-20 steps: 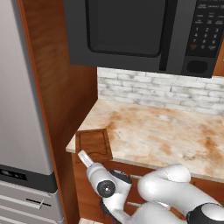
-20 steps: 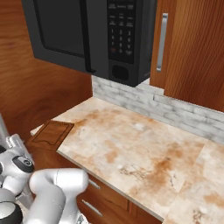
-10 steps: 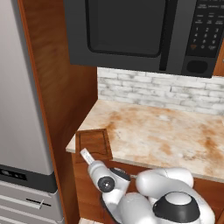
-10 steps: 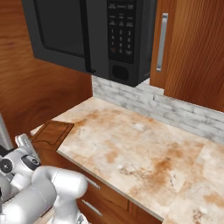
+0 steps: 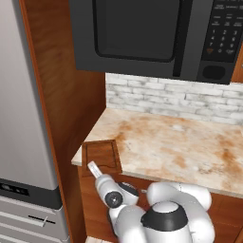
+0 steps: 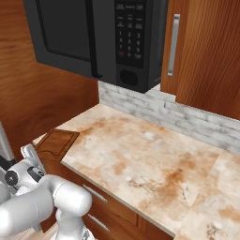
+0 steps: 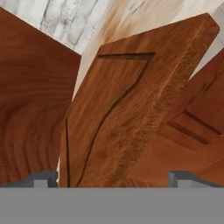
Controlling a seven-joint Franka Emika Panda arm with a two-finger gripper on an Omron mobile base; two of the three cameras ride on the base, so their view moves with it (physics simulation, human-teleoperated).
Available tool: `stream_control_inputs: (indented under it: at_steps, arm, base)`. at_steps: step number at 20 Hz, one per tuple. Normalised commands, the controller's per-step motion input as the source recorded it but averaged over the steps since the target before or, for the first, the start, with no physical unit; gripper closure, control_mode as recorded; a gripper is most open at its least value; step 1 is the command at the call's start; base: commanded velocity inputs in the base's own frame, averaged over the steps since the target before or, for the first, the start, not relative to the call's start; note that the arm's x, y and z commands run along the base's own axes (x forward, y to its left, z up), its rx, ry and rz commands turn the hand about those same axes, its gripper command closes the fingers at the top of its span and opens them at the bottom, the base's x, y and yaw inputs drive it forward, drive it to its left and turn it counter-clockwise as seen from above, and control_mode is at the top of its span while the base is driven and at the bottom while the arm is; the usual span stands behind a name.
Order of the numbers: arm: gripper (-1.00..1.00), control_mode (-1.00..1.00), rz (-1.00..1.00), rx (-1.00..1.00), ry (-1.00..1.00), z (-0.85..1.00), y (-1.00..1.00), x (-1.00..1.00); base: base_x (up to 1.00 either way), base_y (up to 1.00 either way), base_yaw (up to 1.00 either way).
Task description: Move the cutting board and knife to the sink. Then move spray from the cabinet to the counter.
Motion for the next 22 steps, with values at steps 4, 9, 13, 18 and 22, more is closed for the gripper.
stream_control_inputs:
  at_steps: [4,9,13,18,22]
  arm:
    - [-1.0,-1.0,-0.06,0.08,0.0,-0.2,0.09,0.15]
    - [-1.0,-1.0,-0.04,0.1,0.0,-0.02,0.02,0.03]
    - [-1.0,-1.0,-0.04,0.1,0.0,-0.09,0.0,0.08]
    - [-1.0,-1.0,-0.03,0.1,0.0,-0.12,0.0,0.11]
    - [-1.0,-1.0,-0.03,0.09,0.0,-0.14,0.0,0.15]
  base:
    - [0.0,0.0,0.0]
    - [0.0,0.0,0.0]
    - [0.0,0.0,0.0]
    - [0.0,0.0,0.0]
    - [0.0,0.0,0.0]
